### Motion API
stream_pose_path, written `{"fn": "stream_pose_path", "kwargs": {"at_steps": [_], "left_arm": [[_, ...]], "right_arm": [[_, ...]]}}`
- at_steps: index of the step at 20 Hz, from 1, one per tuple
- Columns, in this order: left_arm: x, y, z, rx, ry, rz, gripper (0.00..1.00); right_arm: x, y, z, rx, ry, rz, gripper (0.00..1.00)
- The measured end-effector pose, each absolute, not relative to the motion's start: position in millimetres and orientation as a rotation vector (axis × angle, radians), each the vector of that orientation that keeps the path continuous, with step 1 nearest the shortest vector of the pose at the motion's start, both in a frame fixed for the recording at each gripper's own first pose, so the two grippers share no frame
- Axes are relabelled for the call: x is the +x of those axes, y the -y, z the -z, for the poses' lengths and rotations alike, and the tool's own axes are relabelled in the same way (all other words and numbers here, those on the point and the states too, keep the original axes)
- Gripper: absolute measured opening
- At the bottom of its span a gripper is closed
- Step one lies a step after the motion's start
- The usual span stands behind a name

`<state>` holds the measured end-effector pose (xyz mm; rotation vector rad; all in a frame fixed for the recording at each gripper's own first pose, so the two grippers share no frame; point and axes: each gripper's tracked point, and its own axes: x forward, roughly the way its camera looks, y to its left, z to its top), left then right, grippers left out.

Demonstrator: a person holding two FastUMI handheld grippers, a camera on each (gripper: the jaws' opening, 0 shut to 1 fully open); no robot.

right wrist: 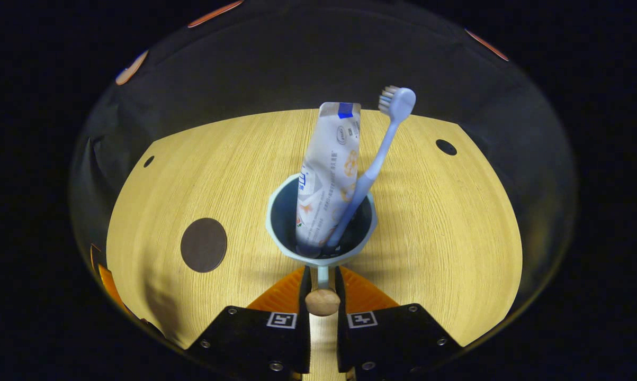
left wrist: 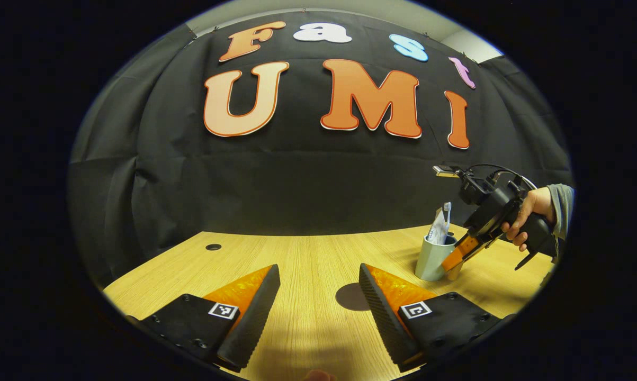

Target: Put the toothbrush and toothpaste on the desktop into the cup, then pick up the cup and place it on the coaster on the desktop.

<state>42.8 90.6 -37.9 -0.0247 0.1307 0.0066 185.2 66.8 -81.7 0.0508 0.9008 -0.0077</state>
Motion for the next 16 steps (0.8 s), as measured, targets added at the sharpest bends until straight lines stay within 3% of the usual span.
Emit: {"fn": "stream_pose_path", "kwargs": {"at_steps": [16], "left_arm": [[24.8,-110.5,53.5,-0.034,-0.153,-0.045,0.95]], "right_arm": [[200.2,-72.5,71.6,-0.061,-0.790,-0.192,0.18]]}}
